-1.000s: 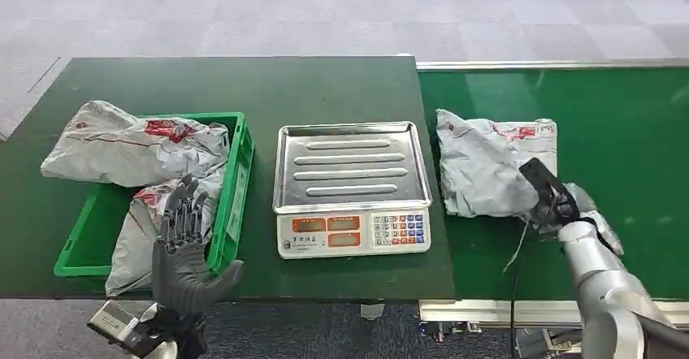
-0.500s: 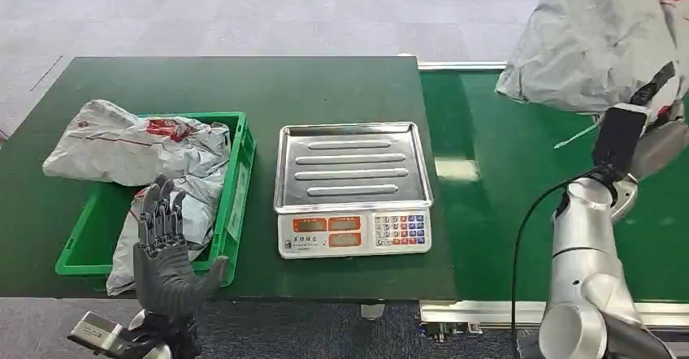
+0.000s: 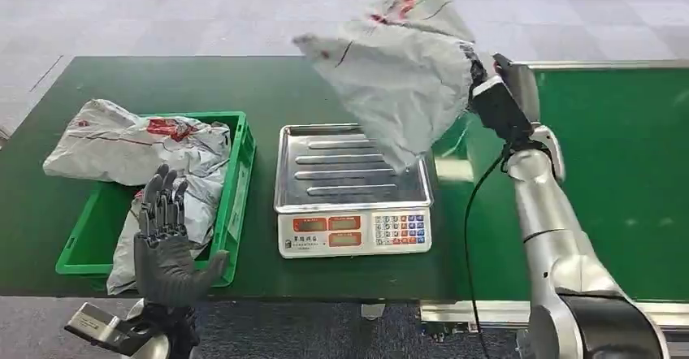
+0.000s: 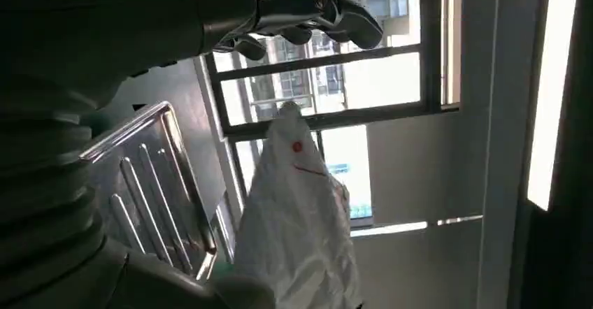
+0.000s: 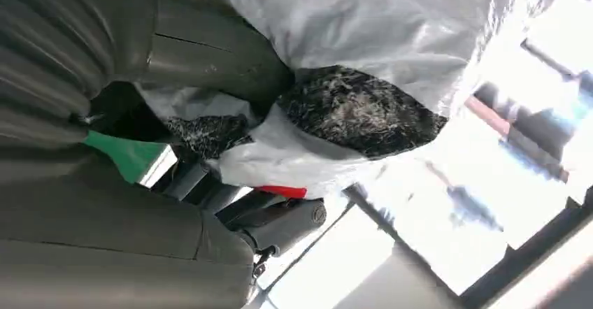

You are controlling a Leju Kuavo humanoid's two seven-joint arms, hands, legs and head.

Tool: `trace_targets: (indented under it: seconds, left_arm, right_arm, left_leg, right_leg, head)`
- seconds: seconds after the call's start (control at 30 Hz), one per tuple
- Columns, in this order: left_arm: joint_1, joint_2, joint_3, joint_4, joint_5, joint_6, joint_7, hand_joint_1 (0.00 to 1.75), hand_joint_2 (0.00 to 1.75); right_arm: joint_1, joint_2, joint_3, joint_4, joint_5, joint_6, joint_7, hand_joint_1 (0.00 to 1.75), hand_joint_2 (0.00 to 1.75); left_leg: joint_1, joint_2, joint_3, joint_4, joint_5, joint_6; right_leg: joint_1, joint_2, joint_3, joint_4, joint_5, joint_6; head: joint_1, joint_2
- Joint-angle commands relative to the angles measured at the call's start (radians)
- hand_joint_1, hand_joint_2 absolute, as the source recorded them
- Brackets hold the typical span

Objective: Moved the parcel from conveyor to table for the left to box.

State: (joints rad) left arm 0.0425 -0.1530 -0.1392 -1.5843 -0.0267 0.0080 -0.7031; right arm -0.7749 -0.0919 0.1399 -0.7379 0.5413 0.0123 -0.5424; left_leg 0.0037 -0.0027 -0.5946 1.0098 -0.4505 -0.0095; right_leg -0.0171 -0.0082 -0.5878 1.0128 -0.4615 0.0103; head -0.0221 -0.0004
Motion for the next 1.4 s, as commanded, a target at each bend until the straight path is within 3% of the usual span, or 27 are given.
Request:
trace_targets:
  seconds: [0.03, 0.27, 0.43, 0.47, 0.5, 0.73, 0.93, 1.03, 1.1, 1.13, 1.2, 1.3, 1.4]
  left_arm:
    - [-0.024, 0.027, -0.002, 0.029, -0.022, 0.001, 0.005, 0.0, 1.75]
    - [0.002, 0.03, 0.018, -0.008, -0.032, 0.009, 0.005, 0.0, 1.75]
    - [0.013, 0.021, 0.037, -0.011, -0.054, 0.001, 0.005, 0.0, 1.75]
    - [0.013, 0.021, 0.038, -0.008, -0.055, -0.001, 0.005, 0.0, 1.75]
    - [0.013, 0.02, 0.042, -0.005, -0.058, -0.001, 0.005, 0.0, 1.75]
    - [-0.028, 0.036, 0.038, 0.09, -0.123, -0.013, 0.005, 0.0, 1.75]
    - [-0.151, 0.094, -0.022, 0.181, -0.377, 0.038, 0.175, 0.0, 1.75]
    - [-0.281, 0.104, -0.086, 0.276, -0.51, 0.088, 0.238, 0.0, 1.75]
    - [-0.296, 0.11, -0.109, 0.284, -0.59, 0.136, 0.259, 0.0, 1.75]
    - [-0.323, 0.116, -0.165, 0.299, -0.73, 0.182, 0.314, 0.0, 1.75]
    - [-0.41, 0.09, -0.255, 0.37, -0.874, 0.184, 0.392, 0.0, 1.75]
    - [-0.465, 0.065, -0.288, 0.432, -0.914, 0.196, 0.426, 0.0, 1.75]
    - [-0.597, 0.033, -0.342, 0.588, -0.98, 0.215, 0.463, 0.0, 1.75]
  right_arm:
    - [-0.164, 0.135, 0.282, 0.25, 0.054, 0.141, -0.024, 1.75, 1.75]
    - [-0.189, 0.153, 0.363, 0.283, 0.099, 0.222, -0.013, 1.75, 1.75]
    - [-0.185, 0.114, 0.417, 0.325, 0.14, 0.268, 0.067, 1.71, 1.75]
    - [-0.178, 0.1, 0.424, 0.331, 0.147, 0.273, 0.077, 0.05, 1.75]
    - [-0.166, 0.086, 0.422, 0.332, 0.14, 0.283, 0.074, 0.0, 1.75]
    - [-0.056, -0.048, 0.375, 0.284, 0.065, 0.34, -0.023, 0.0, 1.75]
    - [0.095, -0.149, 0.317, 0.104, 0.004, 0.326, -0.06, 0.0, 1.75]
    - [0.219, -0.129, 0.219, -0.032, -0.036, 0.239, -0.039, 0.0, 1.75]
    - [0.238, -0.109, 0.181, -0.057, -0.053, 0.199, -0.017, 0.0, 1.75]
    - [0.29, -0.061, 0.091, -0.13, -0.079, 0.068, 0.012, 0.0, 1.75]
    - [0.413, 0.008, -0.03, -0.333, -0.163, -0.011, -0.017, 0.0, 1.75]
    - [0.476, 0.02, -0.05, -0.434, -0.176, -0.029, -0.006, 0.0, 1.75]
    - [0.602, 0.07, -0.094, -0.593, -0.216, -0.091, -0.088, 0.0, 1.75]
  left_leg:
    - [0.0, 0.009, 0.002, -0.001, -0.001, -0.001]
    - [0.001, 0.006, 0.002, -0.001, 0.0, -0.001]
    - [0.001, 0.002, 0.002, -0.001, 0.001, -0.001]
    - [0.001, 0.003, 0.002, -0.002, 0.001, -0.001]
    - [0.001, 0.001, 0.001, -0.001, 0.001, -0.001]
    - [0.001, -0.005, 0.002, -0.002, 0.002, -0.001]
    - [0.001, -0.006, 0.001, -0.002, 0.002, 0.0]
    - [0.002, -0.01, 0.001, -0.003, 0.003, -0.001]
    - [0.001, -0.008, 0.0, 0.0, 0.002, 0.0]
    - [0.001, -0.006, 0.0, -0.001, 0.002, -0.001]
    - [0.001, -0.004, 0.001, -0.001, 0.001, -0.001]
    - [0.002, -0.011, -0.001, -0.001, 0.002, -0.001]
    - [0.003, -0.012, 0.002, -0.004, 0.003, -0.001]
  right_leg:
    - [0.0, 0.009, -0.002, 0.0, 0.001, -0.001]
    - [0.001, 0.006, -0.001, -0.001, 0.001, -0.001]
    - [0.001, 0.003, 0.001, -0.002, 0.001, -0.001]
    - [0.001, 0.003, 0.001, -0.003, 0.001, -0.001]
    - [0.001, 0.001, 0.001, -0.002, 0.001, -0.001]
    - [0.001, -0.005, 0.003, -0.004, 0.0, -0.001]
    - [0.001, -0.006, 0.003, -0.004, 0.0, -0.001]
    - [0.002, -0.009, 0.004, -0.005, 0.001, -0.001]
    - [0.001, -0.007, 0.001, -0.002, 0.0, -0.001]
    - [0.001, -0.006, 0.001, -0.002, 0.0, -0.001]
    - [0.001, -0.003, 0.001, -0.003, 0.001, -0.001]
    - [0.002, -0.01, 0.001, -0.003, 0.0, -0.002]
    - [0.004, -0.011, 0.006, -0.008, 0.001, -0.002]
  head:
    - [0.0, 0.0]
    - [0.0, 0.0]
    - [0.0, 0.0]
    - [0.0, 0.0]
    - [0.0, 0.0]
    - [0.0, 0.0]
    - [0.0, 0.0]
    - [0.0, 0.0]
    - [0.0, 0.0]
    - [0.0, 0.0]
    - [0.0, 0.0]
    - [0.0, 0.0]
    - [0.0, 0.0]
